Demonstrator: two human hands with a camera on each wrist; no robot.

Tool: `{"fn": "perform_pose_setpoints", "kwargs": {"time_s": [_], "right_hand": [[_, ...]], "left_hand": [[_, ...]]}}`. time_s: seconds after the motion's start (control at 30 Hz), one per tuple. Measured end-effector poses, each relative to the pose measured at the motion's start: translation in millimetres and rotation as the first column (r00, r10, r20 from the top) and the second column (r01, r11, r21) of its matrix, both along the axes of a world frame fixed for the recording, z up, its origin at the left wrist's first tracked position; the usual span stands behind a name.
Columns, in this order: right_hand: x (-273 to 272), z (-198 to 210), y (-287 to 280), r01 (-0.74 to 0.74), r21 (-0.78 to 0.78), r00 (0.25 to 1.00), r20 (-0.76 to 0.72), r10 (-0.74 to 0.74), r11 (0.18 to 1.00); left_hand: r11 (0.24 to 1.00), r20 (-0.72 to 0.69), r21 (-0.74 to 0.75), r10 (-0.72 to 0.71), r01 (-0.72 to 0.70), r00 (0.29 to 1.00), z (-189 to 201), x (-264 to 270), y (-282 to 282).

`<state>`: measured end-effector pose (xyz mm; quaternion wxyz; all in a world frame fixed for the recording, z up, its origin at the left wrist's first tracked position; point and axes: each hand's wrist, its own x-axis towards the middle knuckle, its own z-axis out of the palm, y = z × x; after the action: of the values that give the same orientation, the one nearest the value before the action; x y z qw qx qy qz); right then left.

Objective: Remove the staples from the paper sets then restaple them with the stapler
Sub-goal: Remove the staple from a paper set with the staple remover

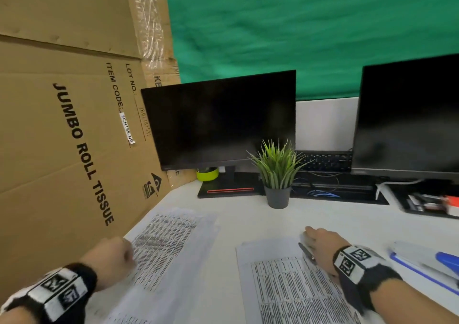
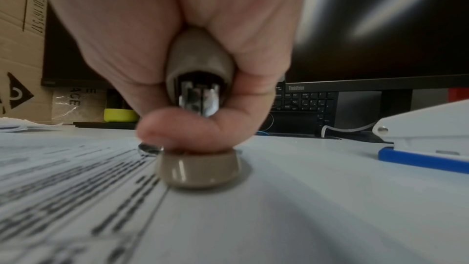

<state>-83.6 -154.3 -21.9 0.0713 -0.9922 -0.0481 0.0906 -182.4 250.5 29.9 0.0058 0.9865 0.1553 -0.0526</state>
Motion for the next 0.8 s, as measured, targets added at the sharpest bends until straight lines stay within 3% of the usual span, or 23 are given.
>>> {"fn": "perform_pose_setpoints", "kwargs": {"time_s": [0.07, 0.17, 0.3, 0.47, 0.6, 0.8], "right_hand": [[-1, 3, -2, -0.017, 0.013, 1.000, -0.013, 0.017, 1.000], [-2, 5, -8, -0.024, 0.054, 0.999, -0.045, 0.027, 0.998], [-6, 6, -22, -0.015, 0.104, 0.998, -0.056, 0.021, 0.994], [-11, 2, -29, -0.083, 0.127, 0.994, -0.056, 0.090, 0.989], [-7, -4, -24, -0.156, 0.092, 0.987, -0.024, 0.159, 0.983], [-12, -10, -15, -0.079, 0.124, 0.996, 0.037, 0.075, 0.989]], "left_hand": [[0.968, 0.004, -0.126, -0.219, 0.218, 0.976, -4, 24, -56], [0.893, -0.072, -0.280, -0.387, 0.354, 0.919, -16, 50, -146], [0.774, -0.229, -0.229, -0.633, 0.591, 0.740, -29, 73, -224], [0.725, -0.432, -0.188, -0.667, 0.663, 0.606, -44, 90, -244], [0.707, -0.452, -0.181, -0.677, 0.684, 0.580, -48, 89, -245], [0.690, -0.498, -0.166, -0.675, 0.705, 0.544, -44, 90, -251]]}}
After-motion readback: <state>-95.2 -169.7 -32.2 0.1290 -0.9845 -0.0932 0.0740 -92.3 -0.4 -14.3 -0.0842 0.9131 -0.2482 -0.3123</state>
